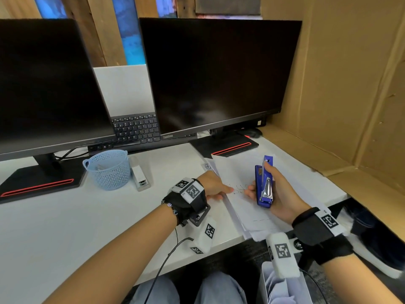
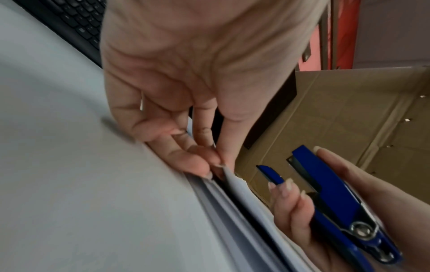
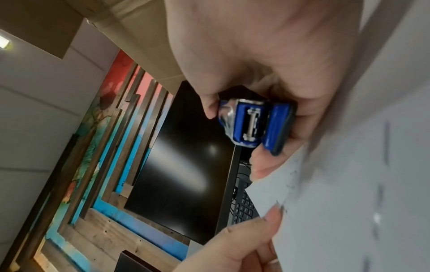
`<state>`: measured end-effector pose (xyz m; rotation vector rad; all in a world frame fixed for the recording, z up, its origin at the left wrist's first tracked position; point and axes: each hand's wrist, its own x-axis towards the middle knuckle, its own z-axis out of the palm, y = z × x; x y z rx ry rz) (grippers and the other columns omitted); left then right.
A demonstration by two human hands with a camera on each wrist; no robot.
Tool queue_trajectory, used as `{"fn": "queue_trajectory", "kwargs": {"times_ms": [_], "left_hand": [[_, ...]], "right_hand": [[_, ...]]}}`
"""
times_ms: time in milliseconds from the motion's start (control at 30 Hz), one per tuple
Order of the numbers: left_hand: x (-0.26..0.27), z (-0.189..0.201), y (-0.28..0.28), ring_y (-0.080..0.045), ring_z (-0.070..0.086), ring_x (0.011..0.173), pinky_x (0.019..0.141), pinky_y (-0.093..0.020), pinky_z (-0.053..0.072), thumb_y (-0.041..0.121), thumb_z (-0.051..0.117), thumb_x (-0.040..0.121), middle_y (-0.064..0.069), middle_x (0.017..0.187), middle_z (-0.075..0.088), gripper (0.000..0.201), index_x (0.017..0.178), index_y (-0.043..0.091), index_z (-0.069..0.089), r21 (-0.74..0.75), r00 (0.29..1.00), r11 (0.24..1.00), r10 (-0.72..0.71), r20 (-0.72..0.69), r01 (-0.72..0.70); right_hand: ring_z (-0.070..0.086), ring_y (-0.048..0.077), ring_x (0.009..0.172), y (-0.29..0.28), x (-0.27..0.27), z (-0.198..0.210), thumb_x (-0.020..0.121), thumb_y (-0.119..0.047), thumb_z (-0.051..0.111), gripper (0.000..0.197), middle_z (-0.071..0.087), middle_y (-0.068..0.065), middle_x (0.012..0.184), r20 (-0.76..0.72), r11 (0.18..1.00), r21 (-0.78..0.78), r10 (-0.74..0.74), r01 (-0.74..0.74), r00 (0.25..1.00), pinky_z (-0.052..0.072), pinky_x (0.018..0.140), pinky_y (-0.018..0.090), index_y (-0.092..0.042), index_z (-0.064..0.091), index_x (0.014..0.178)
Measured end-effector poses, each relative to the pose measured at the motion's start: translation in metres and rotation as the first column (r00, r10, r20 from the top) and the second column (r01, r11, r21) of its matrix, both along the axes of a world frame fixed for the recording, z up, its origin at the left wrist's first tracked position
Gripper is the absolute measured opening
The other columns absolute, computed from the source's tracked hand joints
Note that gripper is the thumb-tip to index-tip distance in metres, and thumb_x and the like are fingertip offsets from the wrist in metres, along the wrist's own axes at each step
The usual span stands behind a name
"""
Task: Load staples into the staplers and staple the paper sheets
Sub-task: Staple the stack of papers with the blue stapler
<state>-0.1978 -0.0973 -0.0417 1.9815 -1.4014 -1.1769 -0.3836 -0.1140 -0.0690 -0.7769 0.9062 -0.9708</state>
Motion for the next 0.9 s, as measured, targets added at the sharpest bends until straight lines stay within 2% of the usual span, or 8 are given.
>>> {"fn": "queue_trajectory", "kwargs": {"times_ms": [100,233,400,433,500,533,600,900], "left_hand": [[0.003,0.004,0.0,-0.003,0.059,0.049,0.03,-0.011,0.03,0.018,0.071,0.085,-0.003,0.075,0.064,0.014,0.088,0.007,0.063,0.036,0.999,0.999,0.019,-0.037,-0.017],[0.009,0.01,0.0,-0.007,0.063,0.062,0.031,-0.012,0.029,0.018,0.07,0.087,-0.005,0.083,0.068,0.017,0.095,0.006,0.061,0.099,1.0,0.995,0.023,-0.001,-0.022],[0.015,0.016,0.0,-0.012,0.061,0.062,0.032,-0.013,0.034,0.008,0.066,0.088,-0.012,0.094,0.07,0.022,0.106,-0.005,0.064,0.005,0.996,0.999,0.053,0.067,-0.053],[0.018,0.016,-0.002,-0.014,0.063,0.065,0.038,-0.015,0.039,0.011,0.068,0.087,-0.012,0.098,0.073,0.021,0.102,-0.004,0.067,-0.033,0.991,0.998,0.055,0.119,-0.052],[0.025,0.016,-0.005,-0.019,0.069,0.083,0.063,-0.024,0.052,0.02,0.071,0.084,-0.01,0.099,0.075,0.025,0.099,0.0,0.072,-0.106,0.972,0.994,0.064,0.228,-0.041],[0.028,0.016,-0.006,-0.021,0.069,0.091,0.077,-0.031,0.055,0.023,0.072,0.083,-0.01,0.098,0.075,0.026,0.097,0.002,0.072,-0.136,0.961,0.99,0.081,0.264,-0.046],[0.032,0.017,-0.007,-0.025,0.069,0.096,0.089,-0.038,0.055,0.025,0.071,0.084,-0.011,0.096,0.074,0.025,0.096,0.003,0.071,-0.18,0.945,0.982,0.11,0.307,-0.056],[0.054,0.023,-0.001,-0.029,0.07,0.094,0.082,-0.041,0.059,0.022,0.062,0.091,-0.014,0.105,0.068,0.018,0.079,0.014,0.052,-0.206,0.935,0.975,0.152,0.321,-0.088]], "right_hand": [[0.071,0.022,0.063,-0.005,-0.007,0.004,0.09,-0.054,0.054,0.051,0.067,0.013,0.075,0.005,1.0,-0.027,0.002,-0.002,1.0,0.055,0.089,0.04,-0.007,0.057,0.107],[0.071,0.022,0.063,-0.01,-0.012,0.014,0.088,-0.055,0.055,0.052,0.067,0.012,0.075,0.018,1.0,-0.016,0.003,-0.003,1.0,0.061,0.066,0.031,-0.005,0.058,0.104],[0.071,0.022,0.063,-0.013,-0.016,0.02,0.09,-0.055,0.052,0.052,0.069,0.01,0.07,0.021,1.0,-0.026,0.008,-0.007,1.0,0.06,0.069,0.032,-0.005,0.058,0.103],[0.071,0.022,0.064,-0.013,-0.017,0.021,0.09,-0.056,0.052,0.052,0.069,0.01,0.07,0.016,0.999,-0.034,0.012,-0.012,1.0,0.06,0.069,0.031,-0.005,0.058,0.102],[0.072,0.022,0.066,-0.012,-0.018,0.023,0.091,-0.056,0.051,0.053,0.069,0.01,0.073,0.006,0.999,-0.045,0.023,-0.023,1.0,0.061,0.066,0.03,-0.006,0.057,0.103],[0.072,0.023,0.067,-0.012,-0.018,0.023,0.091,-0.057,0.05,0.053,0.069,0.01,0.075,0.0,0.998,-0.05,0.028,-0.028,1.0,0.061,0.064,0.03,-0.006,0.057,0.105],[0.072,0.024,0.068,-0.012,-0.019,0.024,0.091,-0.057,0.05,0.054,0.069,0.011,0.077,-0.001,0.998,-0.055,0.03,-0.03,1.0,0.061,0.063,0.029,-0.005,0.056,0.107],[0.072,0.022,0.065,-0.011,-0.017,0.024,0.09,-0.057,0.051,0.056,0.067,0.012,0.08,-0.025,0.997,-0.057,0.056,-0.057,0.998,0.061,0.061,0.028,-0.004,0.056,0.108]]}}
